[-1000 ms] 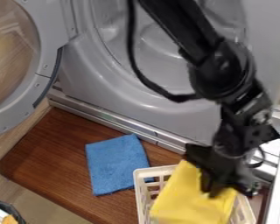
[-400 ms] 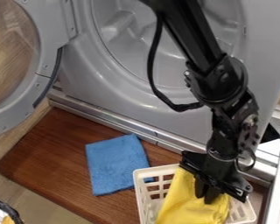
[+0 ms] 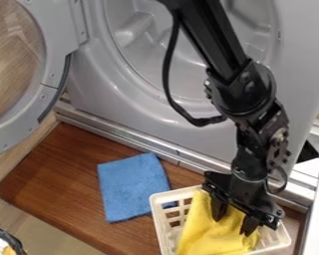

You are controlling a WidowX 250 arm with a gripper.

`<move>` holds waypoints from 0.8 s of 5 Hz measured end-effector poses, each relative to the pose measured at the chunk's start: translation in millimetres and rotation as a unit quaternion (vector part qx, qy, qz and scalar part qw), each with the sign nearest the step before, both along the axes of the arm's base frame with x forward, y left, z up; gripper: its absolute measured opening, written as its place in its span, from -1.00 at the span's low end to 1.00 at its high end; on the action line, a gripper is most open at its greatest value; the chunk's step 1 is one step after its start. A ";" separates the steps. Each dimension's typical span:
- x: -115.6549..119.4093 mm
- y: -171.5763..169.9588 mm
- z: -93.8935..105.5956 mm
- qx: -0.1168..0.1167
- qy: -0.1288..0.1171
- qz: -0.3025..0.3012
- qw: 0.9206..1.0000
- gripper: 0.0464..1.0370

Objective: Put the yellow cloth in the white basket

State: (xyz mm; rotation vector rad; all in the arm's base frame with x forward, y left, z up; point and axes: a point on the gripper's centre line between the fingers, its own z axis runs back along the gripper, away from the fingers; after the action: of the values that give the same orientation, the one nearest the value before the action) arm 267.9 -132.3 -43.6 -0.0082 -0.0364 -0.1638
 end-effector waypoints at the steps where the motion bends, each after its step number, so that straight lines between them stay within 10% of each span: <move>1: 1.9 3.1 10.3 -0.009 -0.017 -0.005 1.000 0.93; 4: -0.6 16.6 61.9 -0.042 -0.070 -0.005 0.997 0.92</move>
State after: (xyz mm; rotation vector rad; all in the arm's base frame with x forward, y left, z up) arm 267.3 -115.6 18.3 -0.0801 -0.1827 -0.1732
